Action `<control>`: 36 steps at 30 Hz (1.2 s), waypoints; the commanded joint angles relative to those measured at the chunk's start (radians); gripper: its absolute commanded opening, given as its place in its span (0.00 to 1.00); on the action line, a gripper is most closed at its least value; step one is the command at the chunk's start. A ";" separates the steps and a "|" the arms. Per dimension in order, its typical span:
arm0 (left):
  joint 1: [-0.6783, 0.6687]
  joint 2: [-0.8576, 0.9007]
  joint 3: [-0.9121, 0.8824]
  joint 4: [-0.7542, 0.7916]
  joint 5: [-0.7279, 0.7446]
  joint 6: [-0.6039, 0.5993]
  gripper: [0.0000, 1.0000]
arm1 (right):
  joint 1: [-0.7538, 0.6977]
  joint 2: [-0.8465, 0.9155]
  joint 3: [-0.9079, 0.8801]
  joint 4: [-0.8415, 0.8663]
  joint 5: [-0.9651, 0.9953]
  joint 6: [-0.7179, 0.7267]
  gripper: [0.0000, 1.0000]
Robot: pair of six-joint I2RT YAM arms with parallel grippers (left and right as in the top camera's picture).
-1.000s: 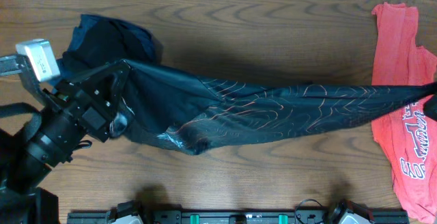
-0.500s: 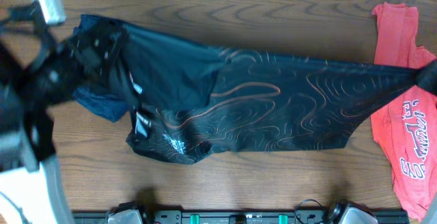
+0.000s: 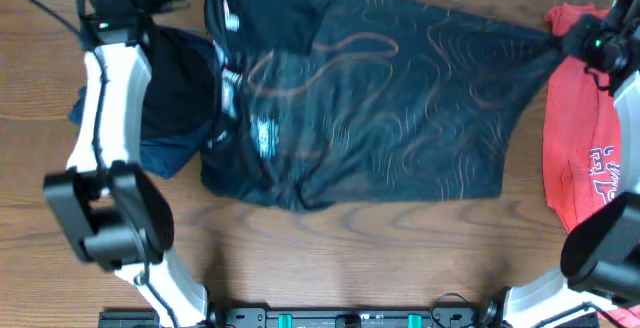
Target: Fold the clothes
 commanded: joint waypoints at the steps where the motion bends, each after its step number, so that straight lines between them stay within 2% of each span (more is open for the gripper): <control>1: 0.034 -0.009 0.114 0.244 -0.064 -0.311 0.06 | -0.035 -0.037 0.165 0.077 0.028 0.121 0.01; 4: 0.061 -0.005 0.224 0.275 -0.117 -0.327 0.06 | -0.049 -0.037 0.306 0.076 0.052 0.132 0.01; 7: 0.092 -0.005 0.332 0.252 -0.056 -0.309 0.06 | -0.064 -0.037 0.417 0.021 0.115 0.101 0.01; 10: 0.119 -0.009 0.390 0.246 0.102 -0.317 0.06 | -0.070 -0.037 0.467 -0.079 0.145 0.043 0.01; 13: 0.122 -0.015 0.391 0.197 0.329 -0.352 0.06 | -0.070 -0.037 0.468 -0.210 0.145 -0.015 0.01; 16: 0.084 -0.015 0.377 0.053 0.536 -0.351 0.06 | -0.065 -0.036 0.459 -0.359 0.145 -0.018 0.01; 18: 0.048 -0.013 0.359 -0.019 0.612 -0.326 0.06 | -0.059 -0.036 0.457 -0.439 0.142 -0.018 0.01; 21: -0.014 -0.013 0.314 -0.104 0.610 -0.275 0.06 | -0.037 -0.037 0.457 -0.549 0.129 -0.018 0.01; 27: -0.091 -0.013 0.226 -0.104 0.610 -0.151 0.06 | 0.054 -0.037 0.457 -0.702 0.079 -0.112 0.01; 32: -0.112 -0.013 0.157 -0.103 0.602 -0.126 0.06 | 0.108 -0.037 0.457 -0.745 0.092 -0.115 0.01; 36: -0.105 -0.013 0.126 -0.104 0.542 -0.121 0.06 | 0.115 -0.037 0.457 -0.759 0.091 -0.115 0.01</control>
